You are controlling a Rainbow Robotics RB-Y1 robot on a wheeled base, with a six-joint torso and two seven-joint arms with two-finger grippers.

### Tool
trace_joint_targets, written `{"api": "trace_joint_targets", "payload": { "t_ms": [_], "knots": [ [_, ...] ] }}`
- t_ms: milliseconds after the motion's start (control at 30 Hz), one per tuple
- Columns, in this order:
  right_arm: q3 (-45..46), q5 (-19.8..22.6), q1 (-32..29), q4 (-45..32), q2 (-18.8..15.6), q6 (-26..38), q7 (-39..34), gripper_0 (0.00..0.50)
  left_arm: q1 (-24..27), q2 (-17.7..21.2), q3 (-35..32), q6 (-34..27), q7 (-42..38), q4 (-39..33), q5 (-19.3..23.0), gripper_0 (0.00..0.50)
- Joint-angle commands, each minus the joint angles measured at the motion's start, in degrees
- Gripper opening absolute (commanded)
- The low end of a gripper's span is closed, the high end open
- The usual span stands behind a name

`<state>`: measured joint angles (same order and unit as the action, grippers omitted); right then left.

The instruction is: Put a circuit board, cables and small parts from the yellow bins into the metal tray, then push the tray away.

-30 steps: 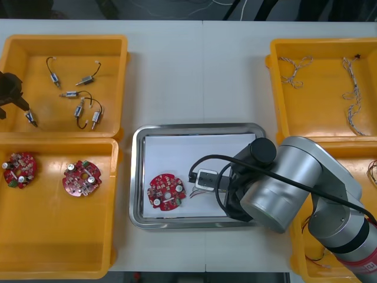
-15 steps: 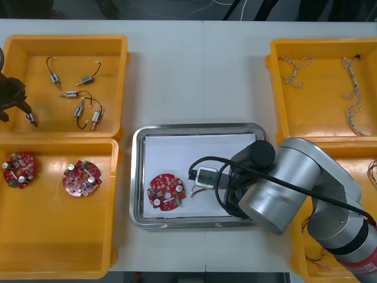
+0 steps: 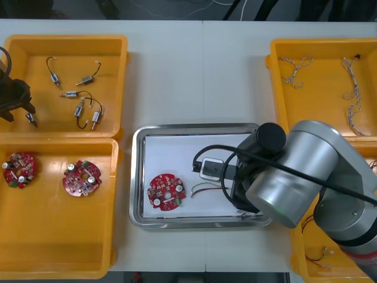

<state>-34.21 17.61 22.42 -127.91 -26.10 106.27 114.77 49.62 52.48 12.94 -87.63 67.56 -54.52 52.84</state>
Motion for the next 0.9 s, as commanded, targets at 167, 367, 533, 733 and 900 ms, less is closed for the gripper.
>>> {"api": "trace_joint_targets", "payload": {
  "t_ms": [167,367,533,733,900],
  "knots": [
    [15.0,5.9,5.4,-3.7,3.4,3.7,-0.1,0.500,3.0,-0.9,2.1,3.2,2.8,1.6,0.6,0.500],
    [28.0,11.9,6.4,-3.8,3.4,3.7,-0.9,0.500,3.0,-1.4,2.1,4.7,3.4,2.8,0.8,0.500],
    [34.8,12.4,6.4,-4.2,2.1,3.7,-1.3,0.500,3.0,-1.6,3.8,7.3,3.5,3.5,0.8,0.500],
    [40.7,11.2,6.3,-4.2,-1.4,3.7,-2.4,0.500,3.0,-1.9,4.7,8.3,3.5,4.1,1.0,0.500],
    [44.0,9.3,6.5,-3.2,-3.4,3.7,-3.5,0.500,3.0,-2.1,5.6,9.1,3.5,4.5,0.9,0.500]
  ]
}}
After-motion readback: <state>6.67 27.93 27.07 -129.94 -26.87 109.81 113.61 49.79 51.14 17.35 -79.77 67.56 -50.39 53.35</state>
